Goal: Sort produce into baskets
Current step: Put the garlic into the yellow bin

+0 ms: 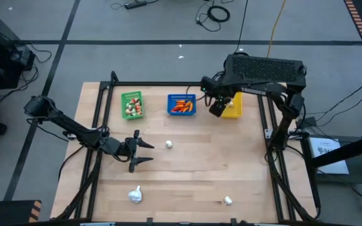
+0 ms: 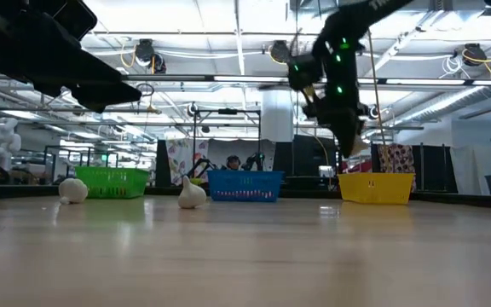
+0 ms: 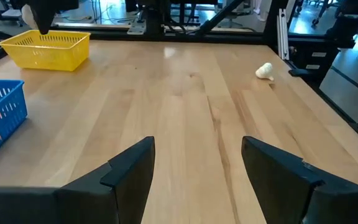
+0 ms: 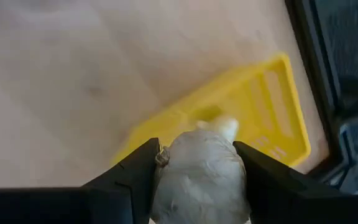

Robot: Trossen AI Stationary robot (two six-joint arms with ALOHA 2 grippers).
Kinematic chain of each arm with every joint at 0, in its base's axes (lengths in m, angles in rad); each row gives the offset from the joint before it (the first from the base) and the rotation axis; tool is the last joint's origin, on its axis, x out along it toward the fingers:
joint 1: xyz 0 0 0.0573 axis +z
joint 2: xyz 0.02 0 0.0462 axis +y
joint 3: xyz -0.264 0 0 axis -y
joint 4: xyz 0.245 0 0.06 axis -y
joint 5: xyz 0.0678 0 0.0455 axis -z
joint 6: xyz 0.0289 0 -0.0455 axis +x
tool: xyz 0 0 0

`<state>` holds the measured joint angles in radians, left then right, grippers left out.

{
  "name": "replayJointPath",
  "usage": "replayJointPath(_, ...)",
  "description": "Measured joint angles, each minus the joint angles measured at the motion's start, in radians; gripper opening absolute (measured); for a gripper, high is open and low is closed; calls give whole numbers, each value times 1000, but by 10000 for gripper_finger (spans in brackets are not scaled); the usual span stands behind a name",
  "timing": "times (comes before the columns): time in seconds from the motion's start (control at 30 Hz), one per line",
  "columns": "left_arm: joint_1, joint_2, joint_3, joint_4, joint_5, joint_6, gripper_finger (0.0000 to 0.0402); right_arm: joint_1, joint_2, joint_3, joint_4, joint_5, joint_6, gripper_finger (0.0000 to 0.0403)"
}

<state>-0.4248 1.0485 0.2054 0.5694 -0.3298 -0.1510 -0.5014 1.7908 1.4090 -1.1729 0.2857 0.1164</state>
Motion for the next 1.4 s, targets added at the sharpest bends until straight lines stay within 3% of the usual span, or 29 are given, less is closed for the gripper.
replayJointPath(0.3, 0, 0, 0, -7, 0, 1, 248, -131, 0, -84, 19, -7, 79, 192)
replayJointPath(0.77, 0, 0, 0, -2, -1, 0, 248, -132, 0, -83, -4, -51, 74, 279)
replayJointPath(1.03, 0, 0, 0, -3, -2, 9, 248, -120, 1, 70, -122, -58, 107, 283)
replayJointPath(1.2, 0, 0, 0, -14, -2, 9, 248, -43, 1, 218, -130, -118, 108, 283)
replayJointPath(1.27, 0, -8, 5, -80, -5, 9, 248, 7, 0, 264, -96, -155, 108, 283)
replayJointPath(1.4, 0, -72, 77, -418, -39, -53, 248, 150, 0, 296, 48, -250, 106, 283)
